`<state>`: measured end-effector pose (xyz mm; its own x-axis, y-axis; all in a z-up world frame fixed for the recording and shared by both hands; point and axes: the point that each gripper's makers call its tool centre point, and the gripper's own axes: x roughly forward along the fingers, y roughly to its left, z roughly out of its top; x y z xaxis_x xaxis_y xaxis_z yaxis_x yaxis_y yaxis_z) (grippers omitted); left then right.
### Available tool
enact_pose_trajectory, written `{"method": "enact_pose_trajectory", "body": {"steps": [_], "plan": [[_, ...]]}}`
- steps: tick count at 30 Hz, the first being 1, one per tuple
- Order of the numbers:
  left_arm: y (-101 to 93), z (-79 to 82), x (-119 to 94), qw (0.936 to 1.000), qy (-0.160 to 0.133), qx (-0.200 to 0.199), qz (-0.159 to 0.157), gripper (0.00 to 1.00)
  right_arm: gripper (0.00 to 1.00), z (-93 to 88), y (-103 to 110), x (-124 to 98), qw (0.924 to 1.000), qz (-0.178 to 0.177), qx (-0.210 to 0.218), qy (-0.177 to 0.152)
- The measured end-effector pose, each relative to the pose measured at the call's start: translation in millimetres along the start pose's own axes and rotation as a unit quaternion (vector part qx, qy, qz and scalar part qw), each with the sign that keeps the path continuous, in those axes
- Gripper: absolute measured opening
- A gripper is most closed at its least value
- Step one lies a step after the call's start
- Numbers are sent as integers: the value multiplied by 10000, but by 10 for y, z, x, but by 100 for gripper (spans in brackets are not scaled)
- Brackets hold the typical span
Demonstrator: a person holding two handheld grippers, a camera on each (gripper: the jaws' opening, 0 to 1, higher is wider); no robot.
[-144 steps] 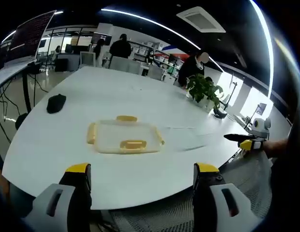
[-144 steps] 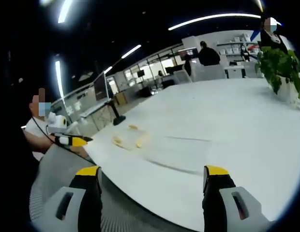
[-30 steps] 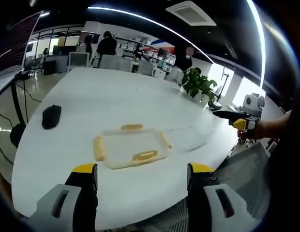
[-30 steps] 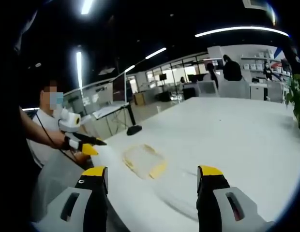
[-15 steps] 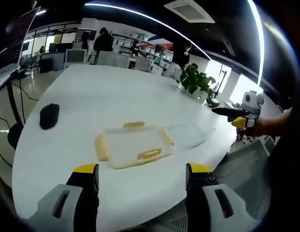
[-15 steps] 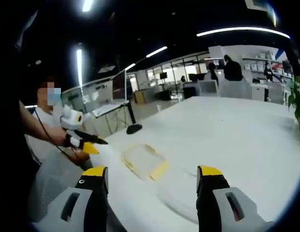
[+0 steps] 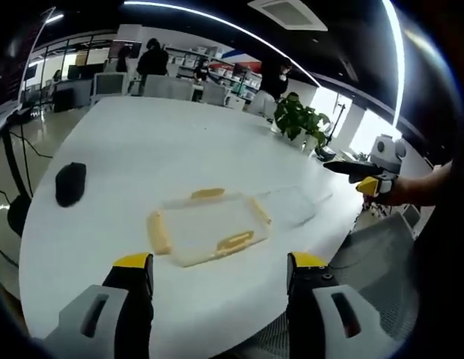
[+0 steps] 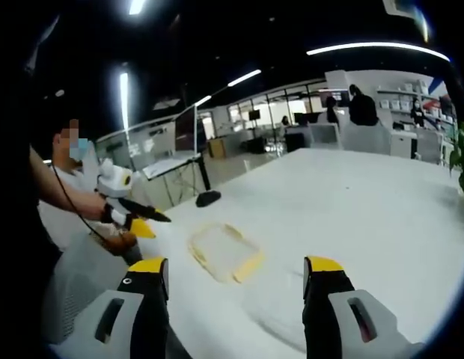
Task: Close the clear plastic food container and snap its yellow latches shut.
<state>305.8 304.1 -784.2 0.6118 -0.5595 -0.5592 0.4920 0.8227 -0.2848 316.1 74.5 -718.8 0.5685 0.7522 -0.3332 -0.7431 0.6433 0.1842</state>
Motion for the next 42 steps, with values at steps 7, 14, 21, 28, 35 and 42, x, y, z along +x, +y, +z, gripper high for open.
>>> {"method": "enact_pose_trajectory", "body": {"steps": [7,14,21,28,35,42], "plan": [[46,7,21,10000,52,4,-61,72,73,-20,-18,53,9999,-46,-59,80],[102,-17,39,9998,147,63,-96,72,73,-34,10,149,9998,-3,-107,144],[187,-7,67,9995,234,145,-141,71,73,-35,23,239,9997,10,-140,205],[272,51,104,9991,281,228,-205,70,72,-38,21,308,9996,2,-148,251],[340,63,142,9984,379,327,-279,69,72,-39,2,355,9995,-41,-138,275],[395,77,174,9979,427,364,-335,69,71,-78,17,407,9992,-7,-161,364]]}}
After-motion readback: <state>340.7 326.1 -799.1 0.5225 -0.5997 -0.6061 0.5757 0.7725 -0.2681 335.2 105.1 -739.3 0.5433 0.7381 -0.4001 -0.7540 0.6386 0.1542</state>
